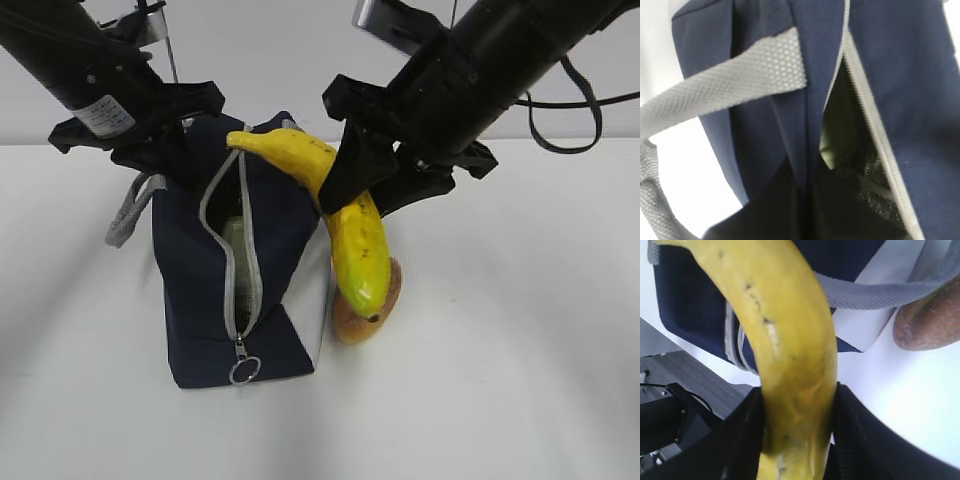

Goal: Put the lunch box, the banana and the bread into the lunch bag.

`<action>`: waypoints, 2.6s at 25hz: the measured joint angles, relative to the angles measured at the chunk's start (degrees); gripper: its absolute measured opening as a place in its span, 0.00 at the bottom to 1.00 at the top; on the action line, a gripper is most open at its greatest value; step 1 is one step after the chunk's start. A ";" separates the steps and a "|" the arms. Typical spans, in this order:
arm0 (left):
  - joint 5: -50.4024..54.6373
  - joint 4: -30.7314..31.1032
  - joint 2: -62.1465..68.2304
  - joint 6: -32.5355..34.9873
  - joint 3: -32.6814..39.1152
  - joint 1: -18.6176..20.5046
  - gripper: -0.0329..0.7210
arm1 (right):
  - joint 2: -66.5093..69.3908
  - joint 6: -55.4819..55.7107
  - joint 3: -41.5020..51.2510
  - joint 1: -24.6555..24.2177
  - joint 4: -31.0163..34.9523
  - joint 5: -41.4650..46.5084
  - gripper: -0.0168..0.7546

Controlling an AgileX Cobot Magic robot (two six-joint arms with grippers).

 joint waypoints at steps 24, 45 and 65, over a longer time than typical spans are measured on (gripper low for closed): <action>0.00 -0.94 0.00 0.00 0.00 0.00 0.04 | 3.37 1.58 -6.05 0.00 -3.67 5.60 0.41; 0.00 -1.23 0.00 0.00 0.00 0.00 0.04 | 13.25 10.74 -19.81 -0.40 -15.85 5.72 0.41; 0.00 -1.23 0.00 0.00 0.00 0.00 0.04 | 6.07 -2.06 -14.88 -12.64 15.03 6.28 0.41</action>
